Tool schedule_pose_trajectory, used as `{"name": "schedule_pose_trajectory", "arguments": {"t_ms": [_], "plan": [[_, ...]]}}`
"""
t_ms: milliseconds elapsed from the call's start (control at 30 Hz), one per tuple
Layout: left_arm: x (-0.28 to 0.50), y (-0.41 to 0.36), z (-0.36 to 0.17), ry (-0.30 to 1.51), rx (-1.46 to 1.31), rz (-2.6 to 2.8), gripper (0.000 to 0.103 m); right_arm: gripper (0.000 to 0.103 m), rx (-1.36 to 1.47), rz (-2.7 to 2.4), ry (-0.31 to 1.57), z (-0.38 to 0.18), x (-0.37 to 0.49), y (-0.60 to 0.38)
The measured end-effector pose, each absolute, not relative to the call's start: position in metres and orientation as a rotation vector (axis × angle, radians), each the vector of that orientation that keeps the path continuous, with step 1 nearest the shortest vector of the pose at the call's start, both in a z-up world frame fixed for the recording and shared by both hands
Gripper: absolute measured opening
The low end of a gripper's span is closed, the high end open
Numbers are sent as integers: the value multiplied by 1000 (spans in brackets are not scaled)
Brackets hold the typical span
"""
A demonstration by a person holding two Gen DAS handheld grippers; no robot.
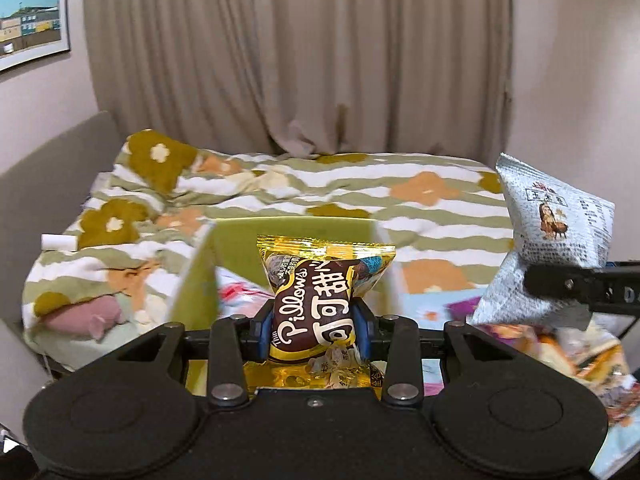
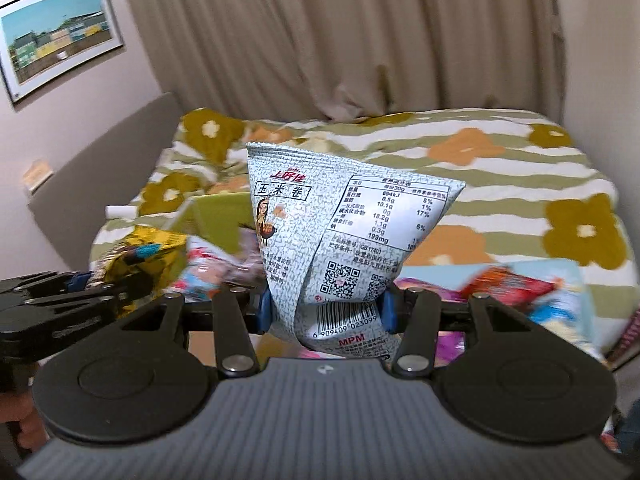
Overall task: Organize snacks
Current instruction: 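Lower both bags into the cardboard box and open both tools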
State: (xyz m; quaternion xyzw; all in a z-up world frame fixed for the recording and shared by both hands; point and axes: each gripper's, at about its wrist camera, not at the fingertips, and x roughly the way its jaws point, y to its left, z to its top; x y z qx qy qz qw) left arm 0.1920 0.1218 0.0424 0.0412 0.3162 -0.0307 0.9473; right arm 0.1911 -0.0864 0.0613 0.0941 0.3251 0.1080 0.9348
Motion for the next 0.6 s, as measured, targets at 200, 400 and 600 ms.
{"name": "schedule_pose_trajectory", "arguments": {"t_ms": [200, 400, 600], "plan": [[221, 174, 19, 700, 69, -43, 42, 64, 178, 276, 707, 52, 222, -15], [238, 209, -14, 793, 46, -78, 43, 64, 143, 253, 770, 31, 243, 42], [242, 226, -33, 827, 30, -114, 100, 64, 151, 191, 836, 11, 253, 74]]}}
